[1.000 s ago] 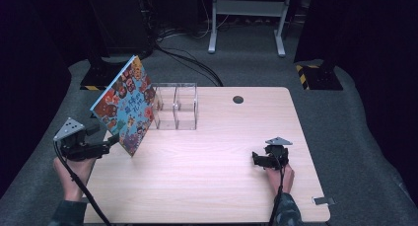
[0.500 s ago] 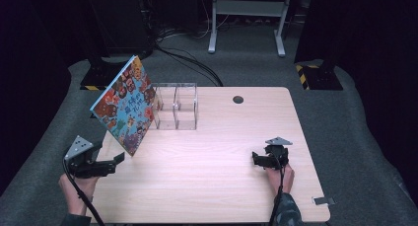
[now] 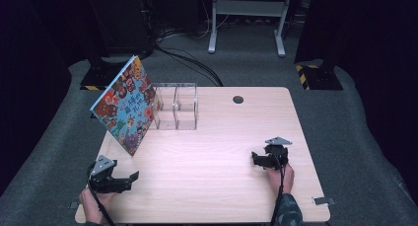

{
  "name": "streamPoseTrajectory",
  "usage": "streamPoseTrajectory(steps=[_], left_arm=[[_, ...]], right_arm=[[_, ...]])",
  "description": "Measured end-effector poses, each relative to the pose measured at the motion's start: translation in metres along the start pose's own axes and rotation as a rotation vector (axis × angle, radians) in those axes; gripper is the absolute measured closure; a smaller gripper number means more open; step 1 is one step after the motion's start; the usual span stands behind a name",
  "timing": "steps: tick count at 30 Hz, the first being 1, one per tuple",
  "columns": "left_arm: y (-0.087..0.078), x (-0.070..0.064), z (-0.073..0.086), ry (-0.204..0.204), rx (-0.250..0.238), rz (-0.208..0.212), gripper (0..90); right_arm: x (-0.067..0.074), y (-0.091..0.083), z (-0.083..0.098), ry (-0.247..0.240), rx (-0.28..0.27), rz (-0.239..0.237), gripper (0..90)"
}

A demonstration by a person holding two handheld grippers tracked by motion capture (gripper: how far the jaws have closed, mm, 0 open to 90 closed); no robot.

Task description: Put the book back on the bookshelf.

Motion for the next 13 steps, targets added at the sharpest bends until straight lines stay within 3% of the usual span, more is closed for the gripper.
streamPoseTrajectory(steps=[3,6,10,11,13], left_arm=[[0.009,0.0,0.012,0.023,0.032,-0.028,0.0],[0.018,0.001,0.022,0.014,0.064,-0.036,0.0],[0.022,0.003,0.024,0.01,0.098,-0.049,0.0],[0.024,0.004,0.026,0.019,0.128,-0.061,0.1],[0.026,0.002,0.026,0.037,0.127,-0.078,0.0]], right_arm=[[0.0,0.0,0.0,0.0,-0.002,-0.006,11.4],[0.0,0.001,0.0,-0.015,-0.001,-0.016,10.2],[0.001,0.001,-0.001,-0.006,-0.002,-0.014,10.1],[0.002,0.001,-0.001,-0.001,-0.003,-0.015,10.1],[0.002,0.001,-0.001,-0.002,-0.002,-0.015,9.7]])
Point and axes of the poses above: each handheld gripper's, and its own axes: y roughly forward along the jaws, z roughly out of its underside, x roughly to its left, the point moved 7 cm from there along y, roughly forward along the jaws, and after that the axes turned 7 degrees about -y, right-handed, at the moved point
